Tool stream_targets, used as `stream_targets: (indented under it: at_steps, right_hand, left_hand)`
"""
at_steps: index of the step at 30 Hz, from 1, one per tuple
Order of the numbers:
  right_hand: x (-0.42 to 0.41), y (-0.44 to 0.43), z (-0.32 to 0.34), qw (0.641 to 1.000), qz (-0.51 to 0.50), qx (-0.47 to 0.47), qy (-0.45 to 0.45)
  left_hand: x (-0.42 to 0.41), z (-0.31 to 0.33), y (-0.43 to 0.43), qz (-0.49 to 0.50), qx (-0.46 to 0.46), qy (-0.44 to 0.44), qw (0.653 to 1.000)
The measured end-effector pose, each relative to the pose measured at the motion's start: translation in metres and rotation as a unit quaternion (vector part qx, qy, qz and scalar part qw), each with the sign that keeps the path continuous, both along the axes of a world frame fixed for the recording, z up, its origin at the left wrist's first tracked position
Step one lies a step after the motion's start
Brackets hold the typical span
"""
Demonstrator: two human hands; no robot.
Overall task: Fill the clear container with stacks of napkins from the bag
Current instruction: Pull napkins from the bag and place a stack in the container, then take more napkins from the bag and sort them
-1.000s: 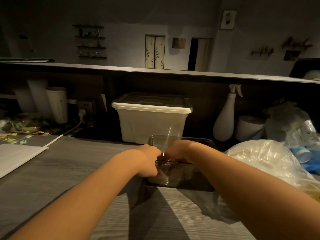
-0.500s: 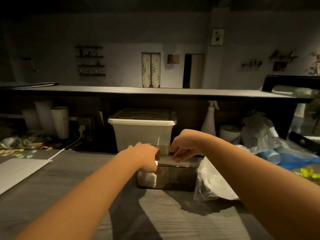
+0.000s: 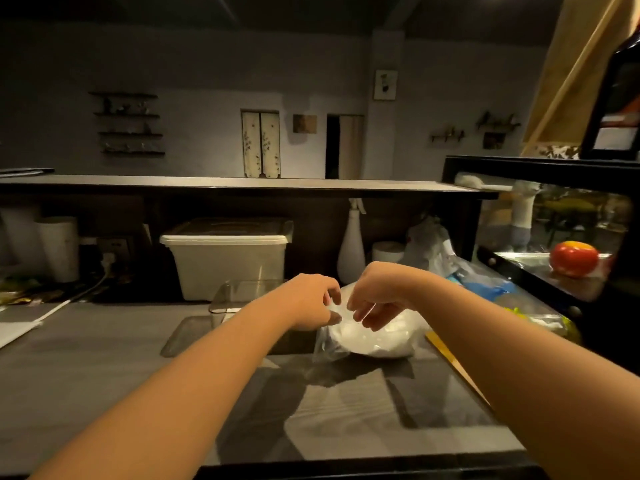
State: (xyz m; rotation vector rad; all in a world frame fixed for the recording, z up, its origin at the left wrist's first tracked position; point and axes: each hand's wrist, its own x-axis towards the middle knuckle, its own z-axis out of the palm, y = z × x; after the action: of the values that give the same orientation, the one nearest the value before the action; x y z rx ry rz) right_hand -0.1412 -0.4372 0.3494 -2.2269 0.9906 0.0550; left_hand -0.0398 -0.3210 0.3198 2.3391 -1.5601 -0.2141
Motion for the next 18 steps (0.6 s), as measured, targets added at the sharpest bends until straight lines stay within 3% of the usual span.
stream_targets:
  at_steps: [6,11,13,18]
  right_hand:
    - [-0.02,-0.012,-0.043,0.976,0.034,-0.214,0.015]
    - [-0.027,-0.014,-0.07,0.967,0.037,-0.251,-0.002]
    - [-0.025,-0.022,-0.081,0.95,0.043,-0.309,0.004]
    - [-0.013,-0.053,-0.105,0.915,0.006,-0.372,-0.156]
  left_hand:
    - [-0.022,-0.032,-0.018,-0.005,-0.01,0.024,1.0]
    - [-0.027,-0.064,-0.032,0.033,-0.034,0.029,0.998]
    - [-0.026,-0.077,-0.04,0.056,-0.053,0.036,0.996]
    - [-0.018,-0.088,-0.061,0.072,-0.158,0.039,0.984]
